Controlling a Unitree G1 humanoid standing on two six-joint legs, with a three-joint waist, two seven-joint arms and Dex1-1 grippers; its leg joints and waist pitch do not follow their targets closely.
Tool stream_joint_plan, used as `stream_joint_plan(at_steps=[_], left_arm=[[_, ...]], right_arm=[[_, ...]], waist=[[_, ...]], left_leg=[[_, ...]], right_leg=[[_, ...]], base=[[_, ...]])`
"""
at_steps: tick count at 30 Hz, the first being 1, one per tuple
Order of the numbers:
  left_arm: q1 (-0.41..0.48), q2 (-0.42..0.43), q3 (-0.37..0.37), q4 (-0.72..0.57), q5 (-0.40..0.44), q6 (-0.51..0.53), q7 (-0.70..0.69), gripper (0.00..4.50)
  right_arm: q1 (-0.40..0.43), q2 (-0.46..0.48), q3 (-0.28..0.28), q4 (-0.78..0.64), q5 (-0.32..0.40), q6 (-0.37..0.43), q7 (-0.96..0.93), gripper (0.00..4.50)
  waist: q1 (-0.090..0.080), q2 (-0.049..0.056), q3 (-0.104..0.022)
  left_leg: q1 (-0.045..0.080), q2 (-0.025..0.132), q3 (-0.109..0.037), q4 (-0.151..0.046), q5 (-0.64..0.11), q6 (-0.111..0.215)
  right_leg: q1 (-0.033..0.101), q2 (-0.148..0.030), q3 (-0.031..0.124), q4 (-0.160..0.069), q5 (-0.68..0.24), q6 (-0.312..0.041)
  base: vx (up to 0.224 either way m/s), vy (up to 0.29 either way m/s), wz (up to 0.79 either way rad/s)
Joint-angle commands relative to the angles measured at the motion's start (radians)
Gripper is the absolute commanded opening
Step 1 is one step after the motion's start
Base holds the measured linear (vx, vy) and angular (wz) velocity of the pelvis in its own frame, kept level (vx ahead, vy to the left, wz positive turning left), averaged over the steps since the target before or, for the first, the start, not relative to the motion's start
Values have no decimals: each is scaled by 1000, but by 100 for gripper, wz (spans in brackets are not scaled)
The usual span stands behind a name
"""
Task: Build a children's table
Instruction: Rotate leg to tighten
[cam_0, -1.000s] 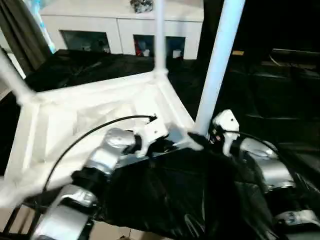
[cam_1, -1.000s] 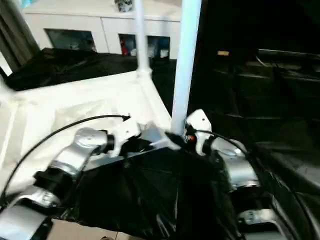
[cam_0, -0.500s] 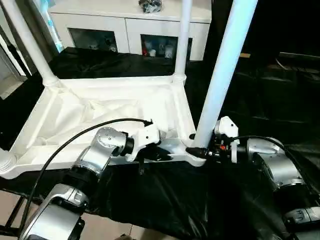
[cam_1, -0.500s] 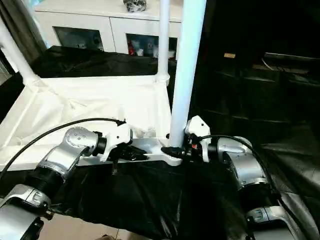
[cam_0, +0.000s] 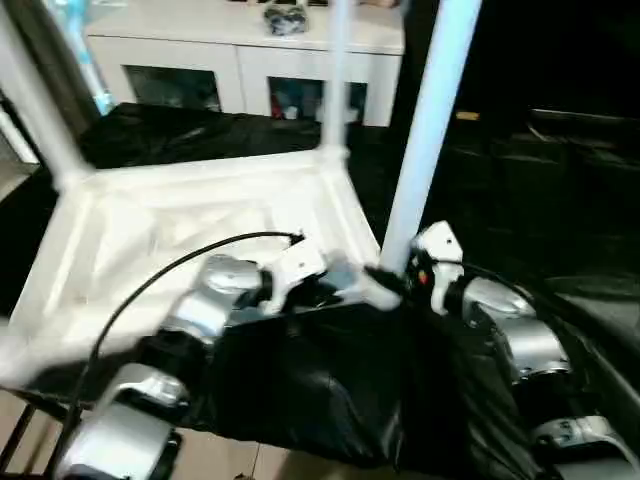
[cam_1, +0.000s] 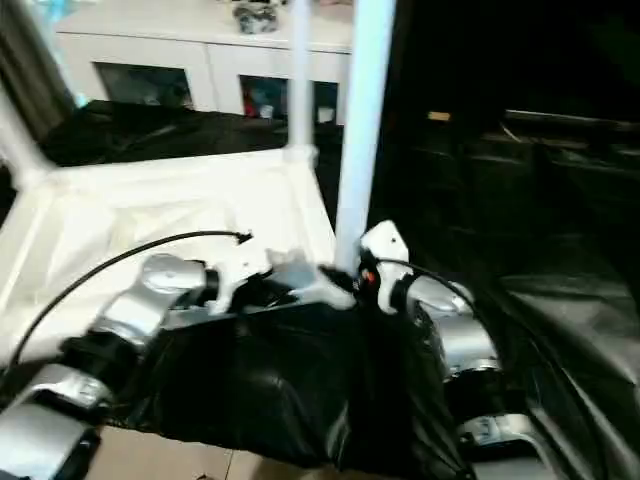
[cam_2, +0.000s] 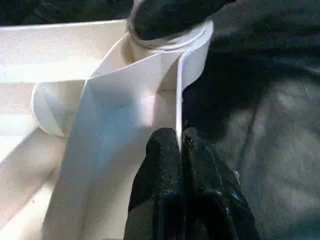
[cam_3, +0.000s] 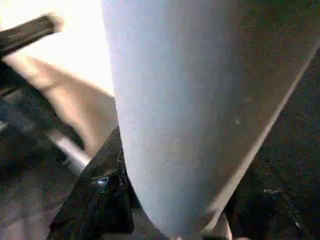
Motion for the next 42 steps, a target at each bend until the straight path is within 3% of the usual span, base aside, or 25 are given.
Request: stream_joint_plan(at_steps=[1, 3, 4, 6, 10, 13, 15, 18, 20, 21, 24, 25, 26, 30, 32, 34, 36, 39, 42], left_arm=[[-23, -68, -19, 6, 6, 25, 76, 0], [-28, -95, -20, 9, 12, 39, 112, 0], [-32, -131, -23, 10, 18, 52, 156, 0], [-36, -190, -22, 12, 15, 73, 217, 0], [-31, -224, -39, 3, 31, 66, 241, 0], [-24, -210, -44, -11, 38, 66, 229, 0], [-17, -170, -42, -24, 39, 51, 188, 0], [-10, -137, -35, -34, 30, 48, 152, 0], [0, -102, -33, -45, 16, 35, 96, 0], [6, -76, -34, -48, 9, 14, 54, 0], [11, -50, -34, -52, 2, -9, 12, 0], [12, -15, -22, -49, -13, -10, -36, 0], [12, -4, -18, -47, -17, -7, -50, 0], [2, 28, -8, -39, -32, -8, -110, 0], [-1, 33, -7, -38, -35, -8, -120, 0], [-7, 42, -6, -33, -39, -11, -139, 0], [-11, 52, -8, -27, -44, -17, -157, 0], [-18, 72, -10, -14, -53, -28, -192, 0], [-27, 91, -8, 5, -57, -40, -219, 0]], right_arm=[[7, 63, 6, 71, -29, 76, -138, 197], [3, 91, -5, 77, -28, 80, -187, 196], [-2, 124, -8, 80, -32, 82, -237, 196], [-9, 177, -5, 74, -38, 87, -290, 196], [-18, 212, 13, 64, -35, 62, -289, 196], [-12, 206, 8, 35, -10, 40, -251, 266], [-2, 169, -6, 6, 16, 39, -181, 272], [2, 128, -7, -3, 19, 36, -133, 316], [0, 77, 7, 3, 2, 31, -85, 322], [-3, 43, 19, 14, -14, 19, -55, 322], [-6, 10, 30, 25, -31, 5, -25, 322], [1, -41, 46, 14, -17, -3, 86, 322], [3, -57, 51, 8, -9, -1, 124, 322], [20, -111, 82, -22, -3, -9, 254, 322], [22, -119, 86, -25, -1, -8, 274, 322], [25, -129, 92, -29, 6, -1, 309, 290], [28, -142, 105, -40, 21, 9, 347, 286], [35, -162, 124, -55, 39, 19, 419, 268], [41, -177, 136, -67, 47, 23, 473, 261]], waist=[[-6, 0, -36], [-8, -1, -36], [-6, 6, -36], [-7, -1, -37], [-2, 0, -42], [2, -2, -43], [4, -2, -45], [4, -4, -47], [4, -5, -48], [5, -6, -49], [5, -3, -59], [6, -5, -60], [9, -4, -61], [18, -2, -61], [20, -1, -58], [22, -3, -56], [24, -2, -54], [28, -3, -54], [31, -3, -57]], left_leg=[[11, 60, -42, -95, -369, -32], [10, 58, -40, -96, -372, -32], [12, 57, -41, -96, -378, -33], [9, 57, -38, -97, -362, -26], [6, 55, -33, -92, -316, 2], [4, 55, -30, -90, -286, 22], [1, 56, -31, -89, -268, 36], [-2, 57, -29, -86, -222, 57], [-2, 56, -28, -84, -204, 64], [-8, 55, -30, -82, -176, 71], [-6, 56, -24, -69, -88, 102], [-10, 53, -23, -65, -60, 122], [-7, 54, -21, -62, -52, 144], [-12, 61, -20, -56, -19, 177], [-10, 64, -19, -58, -54, 168], [-8, 64, -18, -61, -92, 146], [-5, 64, -19, -64, -135, 118], [-7, 64, -20, -65, -131, 107], [-7, 63, -18, -61, -103, 117]], right_leg=[[15, -65, 42, -101, -440, -177], [12, -62, 42, -102, -410, -179], [13, -62, 41, -102, -404, -179], [15, -61, 43, -102, -357, -188], [19, -61, 47, -98, -282, -204], [21, -63, 47, -97, -268, -206], [25, -64, 47, -95, -253, -210], [29, -63, 45, -89, -202, -224], [30, -63, 44, -86, -180, -233], [37, -64, 41, -82, -152, -241], [37, -62, 42, -63, -2, -279], [40, -60, 41, -57, 57, -294], [39, -58, 39, -53, 92, -309], [38, -57, 35, -43, 140, -330], [34, -59, 35, -47, 85, -330], [34, -60, 36, -53, 21, -325], [33, -59, 37, -59, -42, -315], [34, -60, 38, -58, -38, -305], [34, -60, 38, -52, 10, -312]], base=[[0, 0, 0], [0, 0, 0], [0, 0, 0], [0, 0, 0], [0, 0, 0], [0, 0, 0], [0, 0, 0], [0, 0, 0], [0, 0, 0], [0, 0, 0], [0, 0, 0], [0, 0, 0], [0, 0, 0], [0, 0, 0], [0, 0, 0], [0, 0, 0], [0, 0, 0], [0, 0, 0], [0, 0, 0]])
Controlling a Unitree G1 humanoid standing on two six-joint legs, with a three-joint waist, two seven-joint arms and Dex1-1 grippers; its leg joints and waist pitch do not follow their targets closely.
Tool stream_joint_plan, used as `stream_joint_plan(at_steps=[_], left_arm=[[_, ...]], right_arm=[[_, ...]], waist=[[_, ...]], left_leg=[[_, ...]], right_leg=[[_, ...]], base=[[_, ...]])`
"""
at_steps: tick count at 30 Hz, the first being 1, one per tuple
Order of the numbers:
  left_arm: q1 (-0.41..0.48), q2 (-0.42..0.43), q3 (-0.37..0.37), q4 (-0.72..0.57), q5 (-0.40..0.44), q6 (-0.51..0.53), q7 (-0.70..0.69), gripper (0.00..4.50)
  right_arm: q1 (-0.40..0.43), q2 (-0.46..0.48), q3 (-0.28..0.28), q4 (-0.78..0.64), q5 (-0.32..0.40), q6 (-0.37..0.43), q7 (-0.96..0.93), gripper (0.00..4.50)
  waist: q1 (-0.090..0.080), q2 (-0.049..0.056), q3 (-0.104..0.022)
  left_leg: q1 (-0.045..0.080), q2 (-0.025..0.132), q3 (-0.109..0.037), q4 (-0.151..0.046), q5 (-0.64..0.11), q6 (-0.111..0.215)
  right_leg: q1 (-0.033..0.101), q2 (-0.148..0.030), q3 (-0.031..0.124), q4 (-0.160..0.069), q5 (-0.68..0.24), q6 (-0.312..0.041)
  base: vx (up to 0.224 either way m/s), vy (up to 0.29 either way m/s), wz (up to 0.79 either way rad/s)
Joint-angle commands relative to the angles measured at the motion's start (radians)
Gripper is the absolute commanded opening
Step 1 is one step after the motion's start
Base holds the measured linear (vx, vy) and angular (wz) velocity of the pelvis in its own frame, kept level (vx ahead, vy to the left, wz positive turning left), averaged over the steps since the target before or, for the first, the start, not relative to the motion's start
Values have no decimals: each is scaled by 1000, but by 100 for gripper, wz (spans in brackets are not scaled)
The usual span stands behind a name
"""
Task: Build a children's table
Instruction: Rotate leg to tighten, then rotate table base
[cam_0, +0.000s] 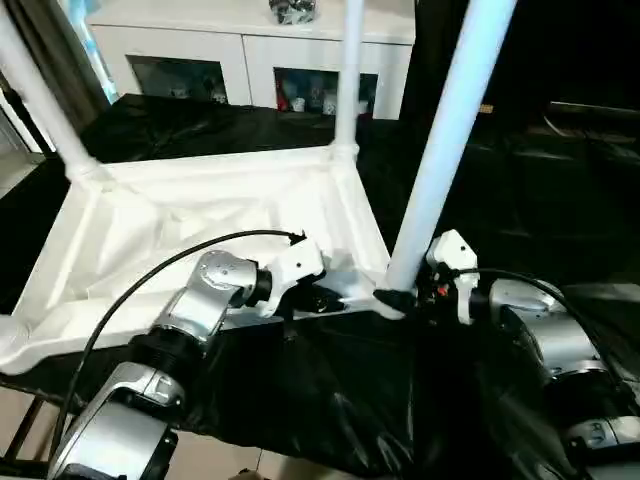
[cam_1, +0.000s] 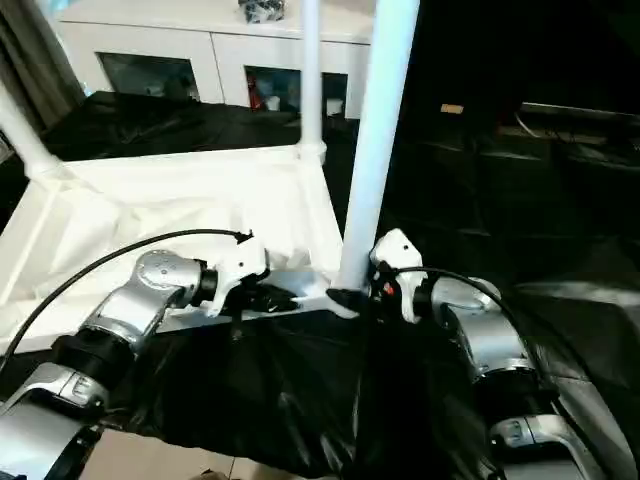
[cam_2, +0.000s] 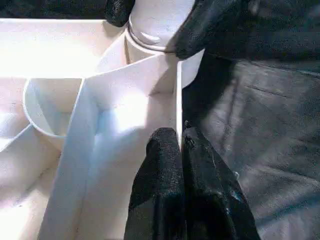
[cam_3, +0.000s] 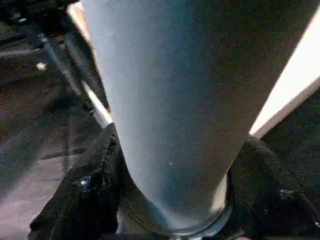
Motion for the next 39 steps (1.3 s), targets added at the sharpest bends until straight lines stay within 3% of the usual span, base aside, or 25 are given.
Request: stream_joint_plan(at_steps=[1, 7, 10, 11, 12, 13, 15, 16, 17, 19, 21, 23, 26, 27, 30, 33, 36, 39], left_arm=[[-22, 12, -5, 18, 5, -2, 6, 0], [-21, 14, -1, 21, 1, 4, -1, 0], [-19, -4, -1, 26, 9, 10, 39, 0], [-19, -48, 0, 30, 27, 31, 128, 0], [-19, -53, 0, 30, 29, 33, 138, 0], [-20, -67, 0, 30, 35, 41, 166, 0], [-21, -128, -2, 29, 49, 58, 256, 0], [-23, -147, -2, 30, 52, 63, 281, 0], [-26, -182, -4, 32, 57, 70, 324, 0], [-30, -231, -6, 36, 63, 79, 384, 0], [-34, -282, -22, 38, 75, 77, 424, 0], [-33, -307, -25, 36, 77, 76, 440, 0], [-32, -310, -32, 47, 93, 58, 453, 0], [-27, -305, -36, 52, 108, 43, 458, 0], [-19, -292, -37, 54, 114, 26, 450, 0], [-9, -269, -34, 56, 122, 4, 446, 0], [-4, -262, -33, 51, 122, 0, 446, 0], [2, -251, -27, 48, 121, -18, 445, 0]], right_arm=[[24, 8, 57, -13, 10, 20, 72, 260], [61, 16, 69, -56, 28, 36, 90, 257], [80, 39, 65, -73, 31, 49, 51, 257], [88, 98, 45, -61, 7, 62, -86, 257], [88, 105, 43, -58, 4, 62, -102, 257], [88, 123, 36, -52, -4, 62, -146, 256], [77, 199, 3, -18, -21, 73, -304, 255], [73, 221, -5, -9, -25, 71, -345, 255], [61, 264, -22, 8, -31, 68, -427, 255], [46, 322, -49, 26, -33, 62, -535, 254], [20, 377, -71, 47, -43, 46, -645, 254], [10, 393, -69, 52, -65, 39, -687, 254], [13, 386, -68, 38, -73, 13, -678, 254], [21, 385, -78, 26, -65, 1, -675, 310], [34, 372, -97, 7, -44, 7, -654, 324], [78, 286, -97, -56, -47, 5, -588, 361], [98, 242, -109, -82, -34, 13, -552, 361], [135, 126, -160, -103, -2, -14, -453, 361]], waist=[[3, -12, -55], [6, -13, -54], [7, -12, -52], [5, -12, -50], [1, -12, -48], [0, -13, -46], [-8, -12, -38], [-8, -12, -38], [-15, -13, -32], [-26, -12, -33], [-31, -7, -35], [-33, -10, -37], [-29, -11, -40], [-27, -11, -41], [-21, -11, -43], [-17, -15, -44], [-9, -14, -44], [0, -18, -44]], left_leg=[[11, 61, -20, -61, -99, 111], [10, 62, -20, -61, -92, 118], [13, 63, -20, -63, -113, 105], [13, 63, -21, -67, -128, 90], [13, 63, -22, -69, -142, 83], [13, 61, -24, -71, -163, 72], [24, 60, -27, -81, -261, 17], [24, 60, -27, -81, -261, 17], [26, 58, -33, -89, -314, -9], [29, 57, -39, -93, -354, -30], [29, 57, -41, -96, -354, -31], [27, 55, -38, -95, -336, -26], [23, 54, -34, -92, -299, 2], [19, 54, -32, -89, -267, 20], [21, 54, -27, -84, -225, 43], [22, 56, -26, -83, -206, 58], [14, 57, -27, -82, -175, 76], [19, 59, -24, -78, -178, 84]], right_leg=[[51, -62, 37, -52, 11, -306], [50, -62, 37, -52, 2, -304], [47, -62, 37, -57, -34, -300], [47, -63, 39, -60, -61, -293], [45, -64, 40, -63, -80, -289], [45, -65, 40, -67, -114, -282], [36, -66, 42, -89, -308, -235], [36, -66, 42, -89, -308, -235], [33, -66, 41, -100, -411, -195], [31, -67, 40, -104, -453, -175], [32, -66, 41, -107, -431, -164], [32, -65, 43, -107, -395, -166], [35, -63, 45, -102, -316, -181], [39, -64, 47, -98, -267, -193], [40, -65, 47, -95, -226, -207], [42, -63, 46, -92, -203, -211], [48, -65, 44, -87, -176, -215], [46, -65, 45, -89, -184, -216]], base=[[0, 0, 0], [0, 0, 0], [0, 0, 0], [0, 0, 0], [0, 0, 0], [0, 0, 0], [0, 0, 0], [0, 0, 0], [0, 0, 0], [0, 0, 0], [0, 0, 0], [0, 0, 0], [0, 0, 0], [0, 0, 0], [0, 0, 0], [0, 0, 0], [0, 0, 0], [0, 0, 0]])
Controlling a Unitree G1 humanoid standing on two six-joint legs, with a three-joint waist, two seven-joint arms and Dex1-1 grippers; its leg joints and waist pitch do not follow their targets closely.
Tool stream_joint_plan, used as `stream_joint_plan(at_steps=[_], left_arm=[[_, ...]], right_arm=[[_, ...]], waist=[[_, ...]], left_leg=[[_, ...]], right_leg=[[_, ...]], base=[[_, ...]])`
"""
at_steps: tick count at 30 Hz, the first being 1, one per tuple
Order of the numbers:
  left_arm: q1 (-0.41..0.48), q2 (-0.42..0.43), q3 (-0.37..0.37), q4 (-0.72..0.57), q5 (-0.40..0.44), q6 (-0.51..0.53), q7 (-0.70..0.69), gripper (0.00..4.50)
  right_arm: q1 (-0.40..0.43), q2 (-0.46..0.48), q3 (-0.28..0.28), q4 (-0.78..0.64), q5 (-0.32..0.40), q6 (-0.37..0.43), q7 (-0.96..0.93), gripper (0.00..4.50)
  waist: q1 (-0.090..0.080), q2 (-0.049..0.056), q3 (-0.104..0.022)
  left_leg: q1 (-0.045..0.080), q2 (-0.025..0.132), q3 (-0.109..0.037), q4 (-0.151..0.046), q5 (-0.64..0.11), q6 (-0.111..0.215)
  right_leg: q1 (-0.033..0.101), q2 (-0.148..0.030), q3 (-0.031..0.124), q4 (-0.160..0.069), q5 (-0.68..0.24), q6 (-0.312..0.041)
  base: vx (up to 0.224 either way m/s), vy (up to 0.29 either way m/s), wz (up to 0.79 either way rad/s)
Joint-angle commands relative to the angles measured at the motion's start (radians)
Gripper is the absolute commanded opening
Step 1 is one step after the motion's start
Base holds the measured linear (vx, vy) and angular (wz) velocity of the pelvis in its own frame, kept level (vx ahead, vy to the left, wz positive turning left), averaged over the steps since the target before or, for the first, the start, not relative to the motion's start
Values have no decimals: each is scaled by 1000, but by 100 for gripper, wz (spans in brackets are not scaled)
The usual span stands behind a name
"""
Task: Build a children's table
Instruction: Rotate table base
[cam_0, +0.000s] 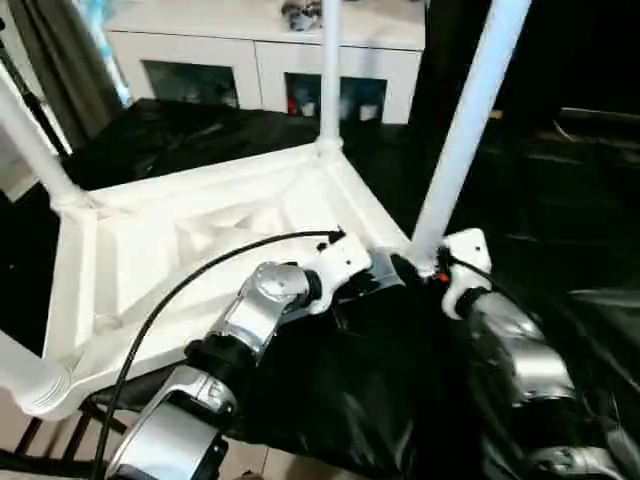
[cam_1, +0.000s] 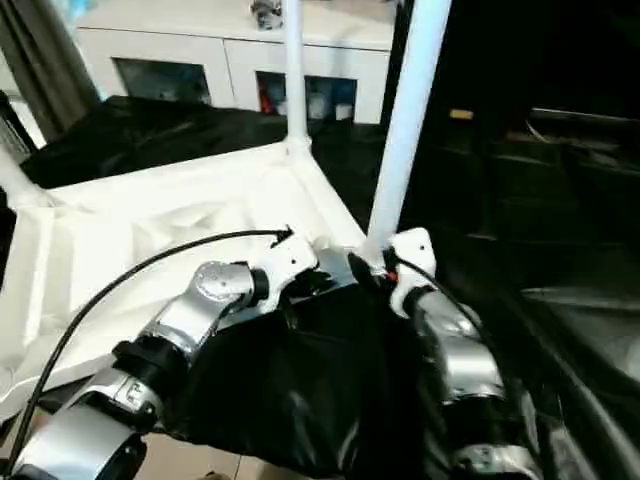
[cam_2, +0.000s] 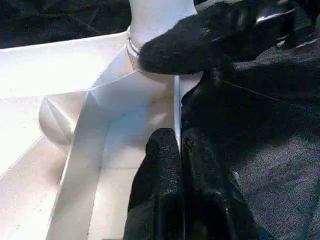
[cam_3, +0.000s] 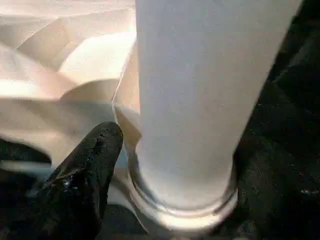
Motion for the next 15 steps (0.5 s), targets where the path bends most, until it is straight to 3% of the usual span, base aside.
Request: stream_joint_plan(at_steps=[1, 2, 7, 9, 10, 12, 14, 15], left_arm=[[17, -17, -8, 10, -4, -48, 3, 0], [24, -12, -10, 4, -5, -53, -5, 0], [29, -7, -2, -4, -18, -70, -1, 0], [29, -6, 15, -30, -48, -42, -23, 44], [29, -6, 15, -30, -48, -42, -23, 44], [33, -5, 36, -78, -86, -6, -55, 59], [37, 4, 64, -157, -130, 45, -88, 78], [42, 13, 71, -186, -144, 66, -103, 90]], right_arm=[[22, -41, -5, -23, 37, -20, 97, 361], [36, -89, -34, -22, 61, -21, 150, 361], [81, -164, -62, -72, 102, -5, 248, 361], [106, -197, -65, -114, 153, 31, 313, 365], [106, -197, -65, -114, 153, 31, 313, 365], [125, -215, -54, -151, 189, 54, 366, 365], [133, -217, -28, -190, 211, 80, 412, 365], [134, -216, -16, -199, 215, 88, 423, 365]], waist=[[-3, -28, -43], [-2, -30, -44], [0, -33, -43], [-1, -35, -44], [1, -35, -44], [2, -37, -48], [6, -30, -55], [7, -41, -61]], left_leg=[[8, 63, -24, -70, -174, 94], [3, 62, -25, -68, -158, 108], [1, 62, -25, -64, -158, 129], [-4, 60, -27, -65, -154, 135], [-3, 61, -27, -64, -153, 138], [-6, 63, -26, -60, -122, 152], [-7, 68, -29, -54, -57, 174], [-9, 68, -29, -48, -7, 195]], right_leg=[[31, -63, 42, -80, -181, -222], [34, -64, 40, -77, -168, -225], [33, -64, 38, -79, -177, -230], [37, -64, 35, -78, -185, -226], [37, -66, 35, -78, -186, -226], [37, -65, 34, -70, -137, -245], [36, -65, 33, -53, -29, -275], [38, -64, 31, -39, 56, -294]], base=[[0, 0, 0], [0, 0, 0], [0, 0, 0], [0, 0, 0], [0, 0, 0], [0, 0, 0], [0, 0, 0], [0, 0, 0]])
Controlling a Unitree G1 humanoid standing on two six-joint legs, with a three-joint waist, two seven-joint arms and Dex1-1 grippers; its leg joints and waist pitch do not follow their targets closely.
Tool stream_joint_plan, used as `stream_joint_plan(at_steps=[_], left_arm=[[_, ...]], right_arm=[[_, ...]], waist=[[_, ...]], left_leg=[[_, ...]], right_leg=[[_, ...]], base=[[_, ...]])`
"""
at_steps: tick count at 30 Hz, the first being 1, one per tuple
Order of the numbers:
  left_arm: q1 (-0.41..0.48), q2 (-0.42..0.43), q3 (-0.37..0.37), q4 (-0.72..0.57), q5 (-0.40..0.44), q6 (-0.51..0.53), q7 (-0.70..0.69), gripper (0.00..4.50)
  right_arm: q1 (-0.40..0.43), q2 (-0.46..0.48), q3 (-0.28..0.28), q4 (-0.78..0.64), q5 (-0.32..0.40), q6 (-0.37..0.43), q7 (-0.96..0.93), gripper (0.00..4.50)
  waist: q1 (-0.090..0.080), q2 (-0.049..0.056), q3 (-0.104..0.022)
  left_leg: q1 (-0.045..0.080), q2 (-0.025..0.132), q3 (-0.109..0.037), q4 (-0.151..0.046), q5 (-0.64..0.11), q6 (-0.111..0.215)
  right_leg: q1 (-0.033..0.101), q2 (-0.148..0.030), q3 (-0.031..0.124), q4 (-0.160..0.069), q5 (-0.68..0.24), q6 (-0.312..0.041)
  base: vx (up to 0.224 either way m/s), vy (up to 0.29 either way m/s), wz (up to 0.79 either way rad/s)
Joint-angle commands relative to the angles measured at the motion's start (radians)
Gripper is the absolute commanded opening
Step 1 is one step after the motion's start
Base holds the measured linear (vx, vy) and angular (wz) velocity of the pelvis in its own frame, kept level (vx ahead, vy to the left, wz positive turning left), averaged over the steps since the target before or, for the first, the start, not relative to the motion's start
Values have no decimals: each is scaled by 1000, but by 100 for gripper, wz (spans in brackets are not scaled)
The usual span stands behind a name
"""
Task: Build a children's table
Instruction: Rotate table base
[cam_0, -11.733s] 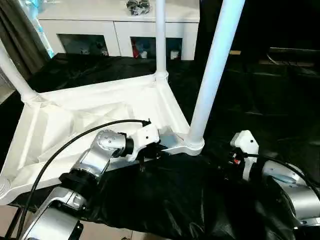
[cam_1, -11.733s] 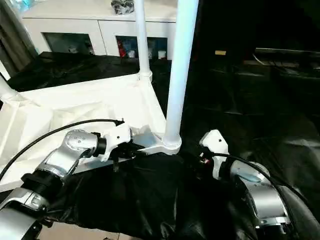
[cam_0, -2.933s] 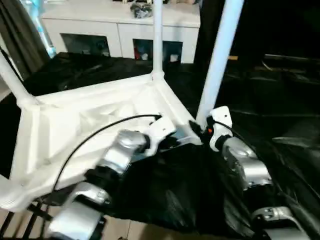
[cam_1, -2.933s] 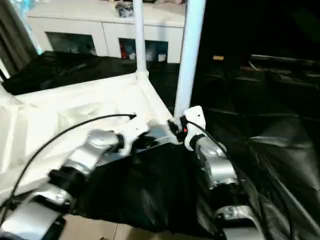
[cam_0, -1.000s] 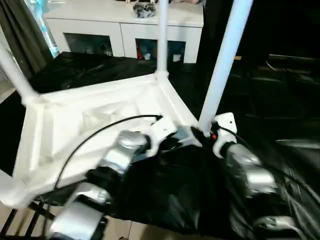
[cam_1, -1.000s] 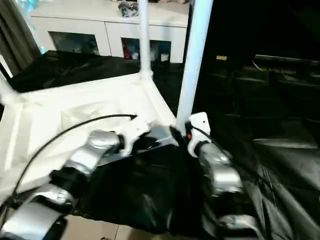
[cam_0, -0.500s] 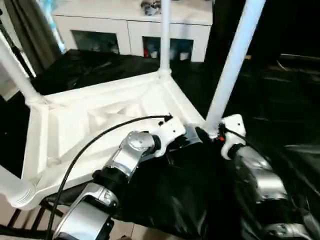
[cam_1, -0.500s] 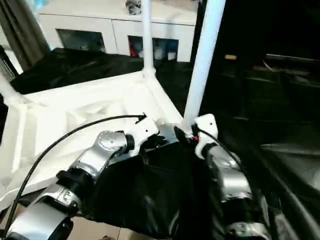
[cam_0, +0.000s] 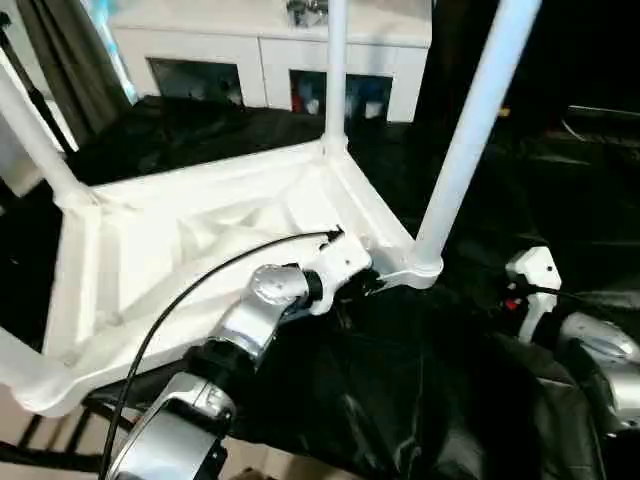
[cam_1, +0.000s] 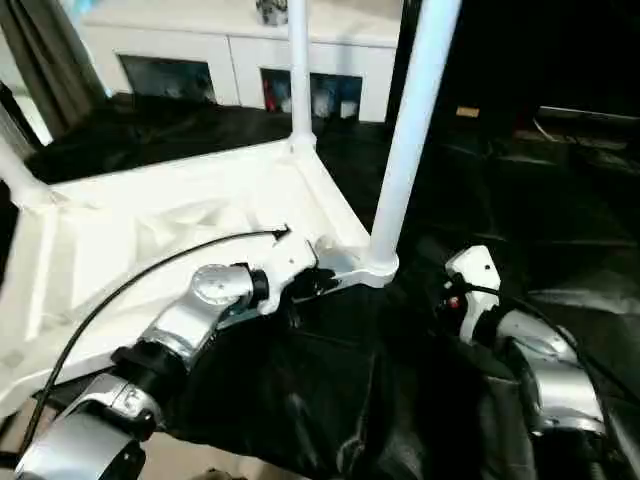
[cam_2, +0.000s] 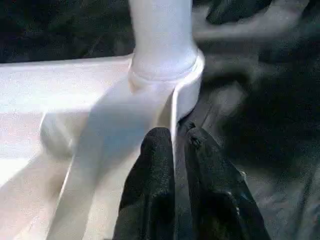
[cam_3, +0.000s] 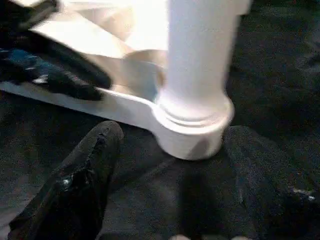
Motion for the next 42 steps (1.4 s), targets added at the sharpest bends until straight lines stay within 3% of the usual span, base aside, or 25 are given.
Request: stream_joint_plan(at_steps=[1, 3, 5, 6, 7, 9, 11, 12, 13, 14, 15, 16, 18, 19, 22, 25, 26, 27, 28, 31, 32, 33, 37, 38, 42], left_arm=[[2, 8, 21, -67, -35, 40, -30, 90], [40, 65, 23, -192, -82, 140, -120, 101], [82, 123, 13, -296, -118, 227, -193, 121], [91, 136, 10, -316, -124, 243, -206, 128], [126, 190, -3, -392, -146, 300, -249, 131], [172, 258, -11, -485, -171, 369, -292, 142], [226, 327, -15, -585, -188, 431, -323, 165], [240, 345, -15, -614, -195, 452, -330, 170], [254, 358, -14, -637, -197, 468, -330, 170], [272, 378, -12, -676, -204, 501, -329, 175], [288, 395, -12, -705, -203, 525, -328, 192], [316, 426, -13, -744, -182, 553, -315, 202], [326, 432, -8, -748, -163, 561, -295, 207], [333, 436, -4, -741, -133, 558, -271, 213], [351, 456, 12, -729, -72, 565, -177, 246], [356, 460, 23, -734, -64, 570, -143, 249], [368, 485, 23, -762, -73, 608, -136, 260], [368, 485, 23, -762, -73, 608, -136, 276], [378, 506, 10, -784, -75, 632, -137, 287], [388, 517, -5, -788, -61, 643, -136, 294], [392, 518, -11, -789, -55, 648, -136, 320], [394, 518, -17, -789, -51, 649, -132, 328], [392, 515, -38, -778, -41, 652, -106, 336], [390, 516, -46, -773, -37, 650, -98, 367], [374, 497, -50, -739, -17, 622, -53, 366]], right_arm=[[4, -2, 30, -36, 22, 24, 32, 365], [-3, 13, 60, -58, 31, 45, 48, 365], [-18, 36, 76, -55, 36, 49, 48, 365], [-22, 41, 79, -53, 35, 48, 45, 365], [-38, 62, 92, -44, 38, 51, 38, 365], [-60, 92, 111, -27, 30, 46, 29, 365], [-96, 137, 125, 11, 18, 31, 13, 365], [-105, 147, 129, 21, 17, 29, 9, 365], [-117, 162, 133, 36, 15, 28, 1, 365], [-132, 179, 139, 53, 13, 30, -10, 365], [-144, 196, 147, 68, 10, 27, -17, 365], [-170, 234, 168, 101, -2, 9, -30, 365], [-187, 256, 179, 124, -15, -10, -47, 365], [-209, 283, 184, 155, -28, -28, -75, 365], [-328, 398, 142, 326, -79, -85, -315, 365], [-373, 435, 107, 390, -77, -99, -409, 365], [-430, 464, 54, 472, -65, -125, -539, 365], [-430, 464, 54, 472, -65, -125, -539, 365], [-455, 471, 32, 512, -61, -151, -598, 365], [-484, 469, -4, 566, -49, -174, -667, 365], [-499, 463, -23, 594, -44, -186, -700, 365], [-516, 456, -38, 625, -44, -205, -728, 365], [-551, 419, -69, 701, -62, -255, -785, 365], [-557, 409, -77, 716, -63, -264, -792, 365], [-570, 374, -99, 754, -66, -287, -813, 365]], waist=[[9, -28, -71], [9, -30, -69], [5, -28, -65], [4, -27, -61], [7, -41, -57], [7, -28, -50], [7, -29, -48], [4, -30, -46], [7, -26, -45], [9, -29, -47], [7, -28, -46], [8, -36, -45], [12, -31, -47], [11, -36, -46], [6, -39, -49], [5, -38, -49], [10, -41, -51], [8, -42, -51], [12, -39, -52], [12, -42, -50], [13, -43, -50], [12, -38, -49], [21, -38, -48], [25, -37, -49], [29, -36, -50]], left_leg=[[9, 64, -29, -48, 12, 194], [4, 63, -27, -41, 68, 230], [2, 62, -26, -43, 46, 234], [5, 61, -22, -43, 9, 218], [6, 63, -22, -48, -30, 195], [8, 65, -24, -58, -75, 152], [18, 68, -25, -65, -122, 102], [16, 67, -25, -71, -138, 76], [26, 65, -21, -70, -152, 59], [31, 67, -20, -69, -152, 52], [24, 64, -21, -71, -142, 46], [20, 63, -21, -72, -136, 49], [24, 62, -21, -70, -118, 42], [24, 61, -19, -71, -114, 42], [17, 56, -22, -72, -86, 24], [23, 56, -21, -73, -89, 1], [29, 56, -17, -69, -68, -2], [24, 53, -20, -71, -62, -3], [28, 52, -17, -70, -67, -8], [25, 50, -18, -71, -87, -15], [25, 49, -17, -71, -109, -20], [24, 50, -18, -72, -128, -30], [28, 50, -18, -72, -172, -47], [33, 50, -16, -71, -182, -52], [31, 49, -16, -70, -178, -53]], right_leg=[[49, -64, 35, -36, 101, -305], [45, -64, 34, -26, 176, -327], [43, -65, 33, -29, 134, -329], [39, -63, 35, -35, 73, -324], [40, -64, 35, -41, 9, -313], [34, -63, 36, -45, -88, -298], [28, -59, 37, -47, -136, -287], [30, -57, 37, -47, -147, -283], [23, -53, 39, -51, -145, -276], [21, -53, 40, -47, -129, -281], [26, -54, 41, -43, -108, -285], [29, -54, 40, -44, -107, -279], [26, -55, 41, -41, -97, -268], [26, -54, 42, -42, -90, -265], [31, -57, 42, -35, -71, -264], [29, -56, 43, -33, -60, -264], [25, -52, 43, -27, -6, -263], [29, -51, 43, -24, -1, -265], [27, -50, 41, -25, 0, -259], [30, -48, 42, -26, -13, -245], [30, -49, 43, -28, -34, -238], [30, -51, 44, -29, -56, -230], [25, -48, 44, -33, -97, -215], [21, -46, 44, -33, -96, -212], [22, -43, 43, -31, -71, -207]], base=[[0, 0, 0], [0, 0, 0], [0, 0, 0], [0, 0, 0], [0, 0, 0], [0, 0, 0], [0, 0, 0], [0, 0, 0], [0, 0, 0], [0, 0, 0], [0, 0, 0], [0, 0, 0], [0, 0, 0], [0, 0, 0], [0, 0, 0], [0, 0, 0], [0, 0, 0], [0, 0, 0], [0, 0, 0], [0, 0, 0], [0, 0, 0], [0, 0, 0], [0, 0, 0], [0, 0, 0], [0, 0, 0]])
